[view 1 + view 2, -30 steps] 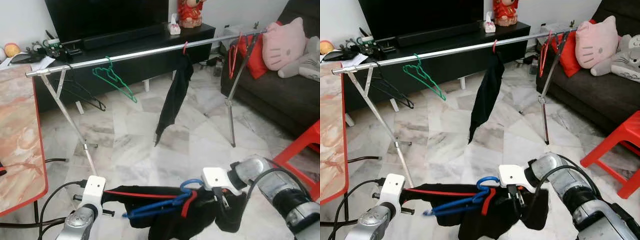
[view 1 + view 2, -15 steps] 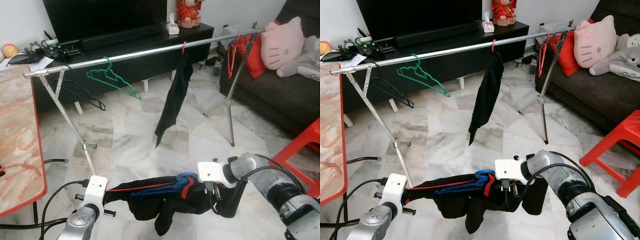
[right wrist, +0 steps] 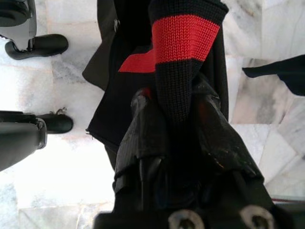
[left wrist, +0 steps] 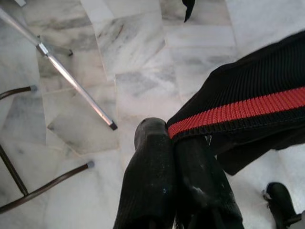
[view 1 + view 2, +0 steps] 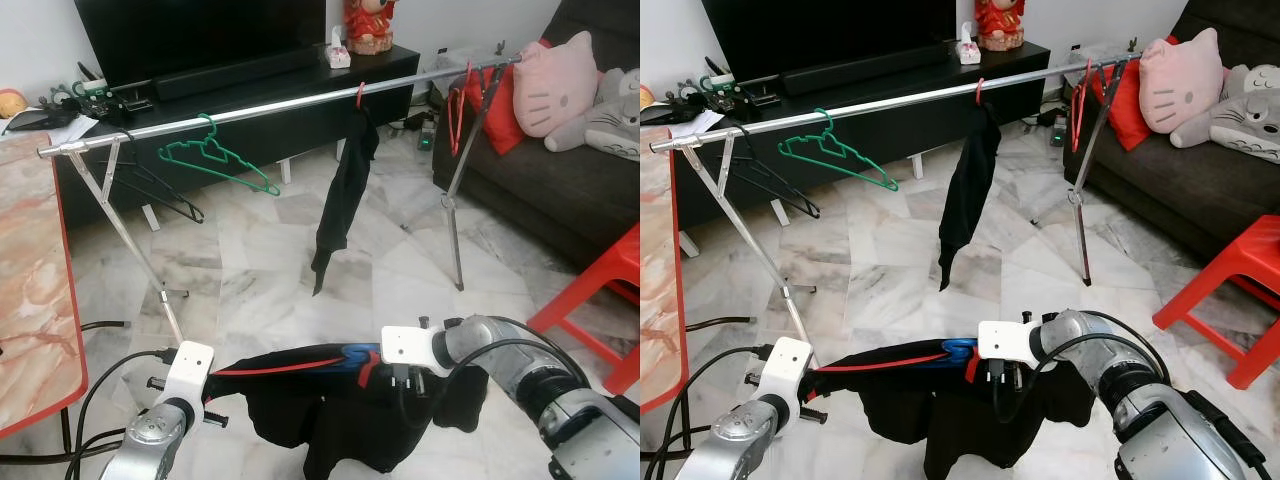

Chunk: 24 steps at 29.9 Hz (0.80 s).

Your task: Hang hanger

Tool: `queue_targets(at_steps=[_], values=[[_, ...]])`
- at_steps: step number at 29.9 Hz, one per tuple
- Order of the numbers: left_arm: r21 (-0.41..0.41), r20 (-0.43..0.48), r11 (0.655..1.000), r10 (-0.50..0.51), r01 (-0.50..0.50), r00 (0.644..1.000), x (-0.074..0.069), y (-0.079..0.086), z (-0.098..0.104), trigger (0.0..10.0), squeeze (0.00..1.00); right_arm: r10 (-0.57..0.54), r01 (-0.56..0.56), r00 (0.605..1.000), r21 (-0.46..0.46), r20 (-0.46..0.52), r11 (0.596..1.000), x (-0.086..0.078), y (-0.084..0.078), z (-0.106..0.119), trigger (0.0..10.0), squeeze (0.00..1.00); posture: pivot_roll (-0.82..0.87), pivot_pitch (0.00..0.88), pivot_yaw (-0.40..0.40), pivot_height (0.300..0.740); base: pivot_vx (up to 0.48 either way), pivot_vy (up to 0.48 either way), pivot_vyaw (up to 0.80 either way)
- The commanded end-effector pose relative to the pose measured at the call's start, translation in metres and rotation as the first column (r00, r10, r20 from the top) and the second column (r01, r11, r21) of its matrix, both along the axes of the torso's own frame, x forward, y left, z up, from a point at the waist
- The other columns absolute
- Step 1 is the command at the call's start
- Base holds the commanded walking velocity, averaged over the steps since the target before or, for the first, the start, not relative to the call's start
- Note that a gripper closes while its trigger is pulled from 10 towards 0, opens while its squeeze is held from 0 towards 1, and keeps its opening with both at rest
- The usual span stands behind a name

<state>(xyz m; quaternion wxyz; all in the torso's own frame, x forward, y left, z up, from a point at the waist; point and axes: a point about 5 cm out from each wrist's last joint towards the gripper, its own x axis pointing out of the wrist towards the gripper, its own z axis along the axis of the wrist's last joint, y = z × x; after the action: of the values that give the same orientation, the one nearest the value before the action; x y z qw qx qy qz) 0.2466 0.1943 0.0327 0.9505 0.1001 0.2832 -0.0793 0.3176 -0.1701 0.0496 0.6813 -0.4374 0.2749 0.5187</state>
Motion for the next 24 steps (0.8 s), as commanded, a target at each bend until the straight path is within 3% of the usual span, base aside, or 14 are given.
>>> queue_targets(at_steps=[1, 4, 5, 8, 9, 11, 15, 19, 22, 24], values=[[0.040, -0.002, 0.996, 0.083, -0.083, 0.997, -0.002, 0.025, 0.005, 0.0, 0.00, -0.094, 0.093, 0.996, -0.067, 0.000, 0.993, 0.001, -0.023, -0.001, 0.0, 0.00, -0.06, 0.000, 0.024, 0.740, 0.000, 0.000, 0.00], [0.034, -0.002, 0.996, 0.081, -0.080, 0.997, -0.001, 0.025, 0.007, 0.0, 0.00, -0.096, 0.096, 0.995, -0.068, 0.002, 0.993, 0.001, -0.022, -0.002, 0.0, 0.00, -0.06, 0.000, 0.024, 0.740, 0.000, 0.000, 0.00], [-0.001, 0.014, 1.000, 0.020, -0.020, 1.000, 0.004, 0.014, 0.018, 0.0, 0.00, -0.174, 0.174, 0.984, -0.002, 0.039, 0.985, 0.006, -0.015, -0.001, 0.0, 0.00, -0.06, 0.000, 0.029, 0.740, 0.000, 0.000, 0.00], [-0.030, 0.029, 0.999, -0.032, 0.032, 0.999, 0.008, 0.004, 0.028, 0.0, 0.00, -0.246, 0.242, 0.967, 0.059, 0.072, 0.968, 0.011, -0.009, 0.000, 0.0, 0.00, -0.06, 0.000, 0.029, 0.740, 0.000, 0.000, 0.00], [-0.075, 0.056, 0.990, -0.114, 0.118, 0.992, 0.014, -0.013, 0.042, 0.0, 0.00, -0.370, 0.350, 0.925, 0.184, 0.085, 0.919, 0.019, 0.004, 0.004, 0.0, 0.00, -0.06, 0.000, 0.033, 0.740, 0.000, 0.000, 0.00], [-0.090, 0.066, 0.986, -0.138, 0.144, 0.988, 0.016, -0.020, 0.046, 0.0, 0.00, -0.412, 0.387, 0.909, 0.242, 0.066, 0.890, 0.022, 0.010, 0.007, 0.0, 0.00, -0.06, 0.000, 0.033, 0.740, 0.000, 0.000, 0.00], [-0.106, 0.081, 0.978, -0.171, 0.179, 0.982, 0.018, -0.029, 0.051, 0.0, 0.00, -0.463, 0.428, 0.886, 0.324, 0.034, 0.843, 0.027, 0.021, 0.012, 0.0, 0.00, -0.06, 0.000, 0.035, 0.740, 0.000, 0.000, 0.00], [-0.126, 0.085, 0.964, -0.226, 0.235, 0.970, 0.019, -0.043, 0.055, 0.0, 0.00, -0.435, 0.403, 0.900, 0.417, -0.020, 0.815, 0.030, 0.045, 0.019, 0.0, 0.00, -0.06, 0.000, 0.039, 0.740, 0.000, 0.000, 0.00], [-0.134, 0.082, 0.958, -0.245, 0.254, 0.966, 0.018, -0.048, 0.058, 0.0, 0.00, -0.440, 0.405, 0.898, 0.428, -0.020, 0.808, 0.031, 0.051, 0.021, 0.0, 0.00, -0.06, 0.000, 0.039, 0.740, 0.000, 0.000, 0.00], [-0.147, 0.089, 0.936, -0.308, 0.319, 0.947, 0.017, -0.059, 0.063, 0.0, 0.00, -0.455, 0.407, 0.890, 0.476, -0.016, 0.780, 0.035, 0.065, 0.026, 0.0, 0.00, -0.05, 0.000, 0.038, 0.740, 0.000, 0.000, 0.00]])
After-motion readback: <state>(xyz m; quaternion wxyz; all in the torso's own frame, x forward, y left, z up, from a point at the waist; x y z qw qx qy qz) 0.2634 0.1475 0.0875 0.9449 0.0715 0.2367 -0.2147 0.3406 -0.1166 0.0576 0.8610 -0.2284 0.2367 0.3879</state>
